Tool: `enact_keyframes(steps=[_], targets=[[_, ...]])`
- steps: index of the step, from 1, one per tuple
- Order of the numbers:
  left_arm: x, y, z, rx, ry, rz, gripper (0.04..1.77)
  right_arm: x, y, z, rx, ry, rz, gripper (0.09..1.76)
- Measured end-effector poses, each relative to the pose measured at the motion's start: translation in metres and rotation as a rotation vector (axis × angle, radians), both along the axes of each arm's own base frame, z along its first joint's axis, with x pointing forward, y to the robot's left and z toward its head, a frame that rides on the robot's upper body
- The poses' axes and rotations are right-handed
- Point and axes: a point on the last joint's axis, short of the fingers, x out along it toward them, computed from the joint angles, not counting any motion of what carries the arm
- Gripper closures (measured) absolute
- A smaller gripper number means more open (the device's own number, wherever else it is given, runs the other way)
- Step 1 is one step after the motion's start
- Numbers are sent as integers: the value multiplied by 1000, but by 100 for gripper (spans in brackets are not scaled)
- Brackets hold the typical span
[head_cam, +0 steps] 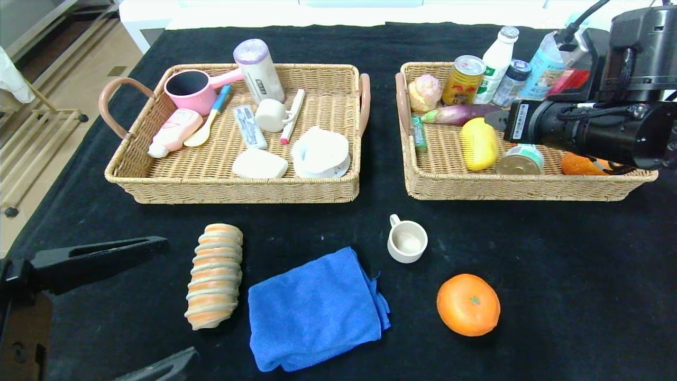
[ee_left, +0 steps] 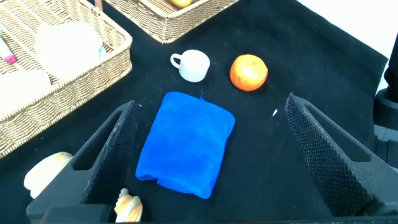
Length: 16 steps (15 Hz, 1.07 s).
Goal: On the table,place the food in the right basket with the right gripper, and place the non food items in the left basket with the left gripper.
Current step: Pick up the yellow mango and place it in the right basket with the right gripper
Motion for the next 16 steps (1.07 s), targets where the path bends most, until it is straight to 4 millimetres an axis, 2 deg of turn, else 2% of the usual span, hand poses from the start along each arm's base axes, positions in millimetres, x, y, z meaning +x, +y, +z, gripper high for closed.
enact_keyframes(steps=[5, 8, 16], targets=[[0, 0, 0, 1, 2, 0, 9, -3, 4, 0, -3, 5, 11, 33], [0, 0, -1, 2, 4, 0, 9, -14, 5, 3, -18, 36, 14, 27], [0, 0, -1, 5, 3, -3, 9, -94, 19, -2, -20, 306, 141, 19]])
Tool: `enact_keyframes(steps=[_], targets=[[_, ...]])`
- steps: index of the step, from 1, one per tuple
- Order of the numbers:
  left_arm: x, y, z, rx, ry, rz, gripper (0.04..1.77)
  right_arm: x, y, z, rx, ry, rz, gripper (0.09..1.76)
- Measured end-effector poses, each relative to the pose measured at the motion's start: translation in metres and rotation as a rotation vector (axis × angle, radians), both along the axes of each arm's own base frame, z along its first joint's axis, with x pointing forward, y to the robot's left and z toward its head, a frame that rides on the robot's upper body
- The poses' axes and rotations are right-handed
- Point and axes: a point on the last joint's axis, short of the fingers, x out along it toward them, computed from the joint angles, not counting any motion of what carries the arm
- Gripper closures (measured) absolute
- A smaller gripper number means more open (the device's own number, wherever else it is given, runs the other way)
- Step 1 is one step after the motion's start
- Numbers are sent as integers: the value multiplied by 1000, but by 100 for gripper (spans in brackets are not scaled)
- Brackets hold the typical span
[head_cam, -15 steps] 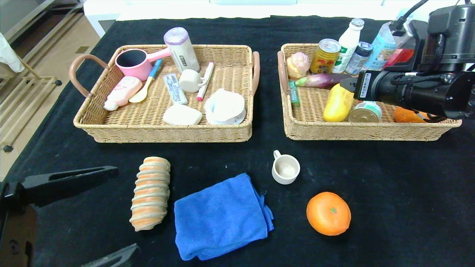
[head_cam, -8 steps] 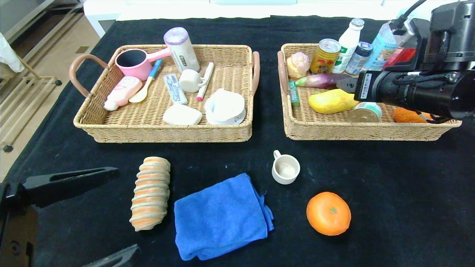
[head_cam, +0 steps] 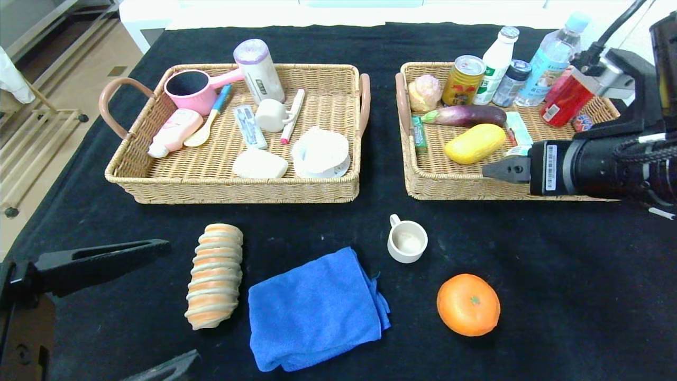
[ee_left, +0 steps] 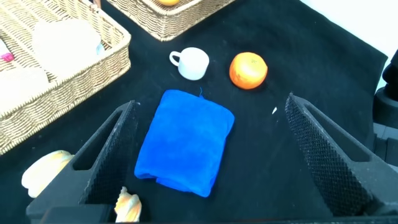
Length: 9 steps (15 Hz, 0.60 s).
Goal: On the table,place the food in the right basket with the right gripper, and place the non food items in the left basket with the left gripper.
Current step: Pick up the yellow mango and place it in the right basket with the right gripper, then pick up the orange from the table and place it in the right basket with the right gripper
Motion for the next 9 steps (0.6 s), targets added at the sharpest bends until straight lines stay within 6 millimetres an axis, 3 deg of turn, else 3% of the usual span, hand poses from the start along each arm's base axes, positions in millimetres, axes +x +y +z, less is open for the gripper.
enact_keyframes(steps=[3, 9], targets=[[0, 0, 0, 4, -3, 1, 9, -19, 4, -11, 24, 83, 18, 17], [1, -1, -1, 9, 2, 1, 9, -37, 17, -41, -11, 186, 78, 15]])
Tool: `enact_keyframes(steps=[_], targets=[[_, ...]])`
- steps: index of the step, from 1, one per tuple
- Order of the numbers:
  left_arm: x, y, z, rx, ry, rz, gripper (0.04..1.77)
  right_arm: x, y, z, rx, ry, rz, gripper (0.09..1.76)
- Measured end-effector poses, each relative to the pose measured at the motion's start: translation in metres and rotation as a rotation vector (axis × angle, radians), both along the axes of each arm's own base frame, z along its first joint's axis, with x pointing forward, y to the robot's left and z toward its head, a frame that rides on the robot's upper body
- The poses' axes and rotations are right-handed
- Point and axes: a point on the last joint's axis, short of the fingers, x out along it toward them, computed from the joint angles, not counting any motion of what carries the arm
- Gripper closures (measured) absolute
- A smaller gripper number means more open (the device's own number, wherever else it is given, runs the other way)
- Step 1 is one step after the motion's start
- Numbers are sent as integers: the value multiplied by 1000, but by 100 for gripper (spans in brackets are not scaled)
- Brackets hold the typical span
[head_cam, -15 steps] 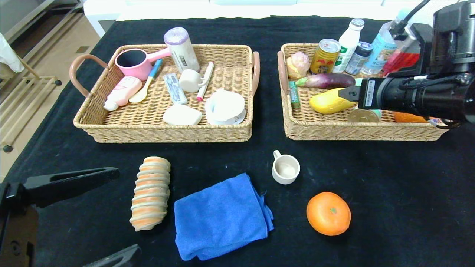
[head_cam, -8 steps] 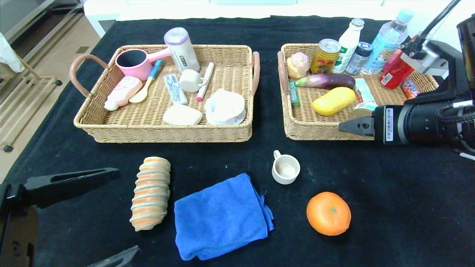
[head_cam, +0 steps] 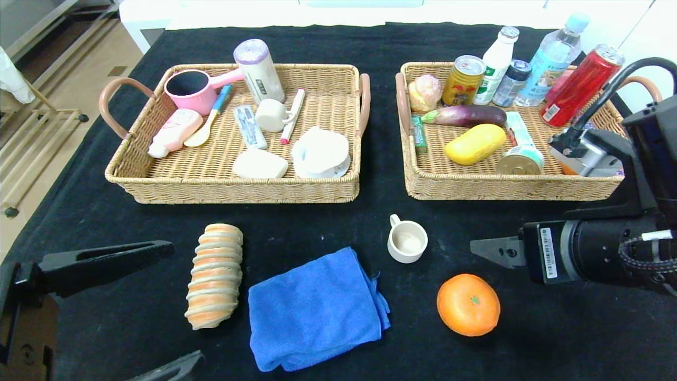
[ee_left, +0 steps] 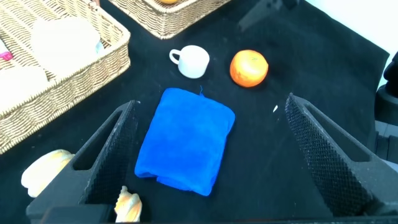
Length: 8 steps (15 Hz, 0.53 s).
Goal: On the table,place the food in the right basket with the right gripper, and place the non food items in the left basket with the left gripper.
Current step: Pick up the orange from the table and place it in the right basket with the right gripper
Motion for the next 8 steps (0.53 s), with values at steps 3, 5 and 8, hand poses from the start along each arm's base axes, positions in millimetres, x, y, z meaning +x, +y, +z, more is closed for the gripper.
enact_keyframes(steps=[3, 5, 8], targets=[[0, 0, 0, 4, -5, -1, 9, -3, 9, -13, -61, 53, 22, 15], [0, 0, 0, 5, -5, 1, 9, -5, 16, -20, -89, 75, 39, 15], [1, 0, 0, 6, -5, 3, 9, -8, 25, -27, -111, 109, 65, 15]])
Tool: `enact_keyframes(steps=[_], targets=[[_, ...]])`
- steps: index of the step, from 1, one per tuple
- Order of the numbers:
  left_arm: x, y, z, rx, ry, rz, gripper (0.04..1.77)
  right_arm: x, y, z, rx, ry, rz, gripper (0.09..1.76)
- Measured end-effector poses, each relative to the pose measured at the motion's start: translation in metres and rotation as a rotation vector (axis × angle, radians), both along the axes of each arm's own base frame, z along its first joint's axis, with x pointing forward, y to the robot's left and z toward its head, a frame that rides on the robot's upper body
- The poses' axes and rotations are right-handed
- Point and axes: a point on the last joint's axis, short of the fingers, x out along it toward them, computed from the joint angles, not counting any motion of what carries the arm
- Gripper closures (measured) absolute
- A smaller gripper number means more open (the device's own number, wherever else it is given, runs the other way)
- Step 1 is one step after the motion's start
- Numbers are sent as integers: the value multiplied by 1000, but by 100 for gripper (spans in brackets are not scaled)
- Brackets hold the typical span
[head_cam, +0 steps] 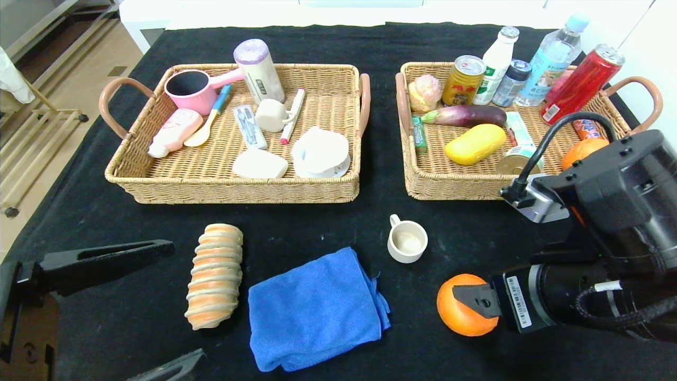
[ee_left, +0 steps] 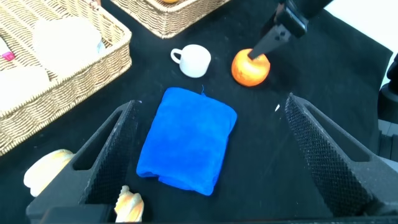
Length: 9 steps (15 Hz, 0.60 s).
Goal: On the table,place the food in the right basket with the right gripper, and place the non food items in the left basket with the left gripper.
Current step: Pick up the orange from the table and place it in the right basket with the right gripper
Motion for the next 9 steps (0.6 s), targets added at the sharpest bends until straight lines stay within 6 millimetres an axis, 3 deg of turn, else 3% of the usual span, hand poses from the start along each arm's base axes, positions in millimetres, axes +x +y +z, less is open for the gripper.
enact_keyframes(steps=[9], targets=[[-1, 0, 1, 2, -11, 0, 9, 3, 28, -14, -60, 12, 15, 15]])
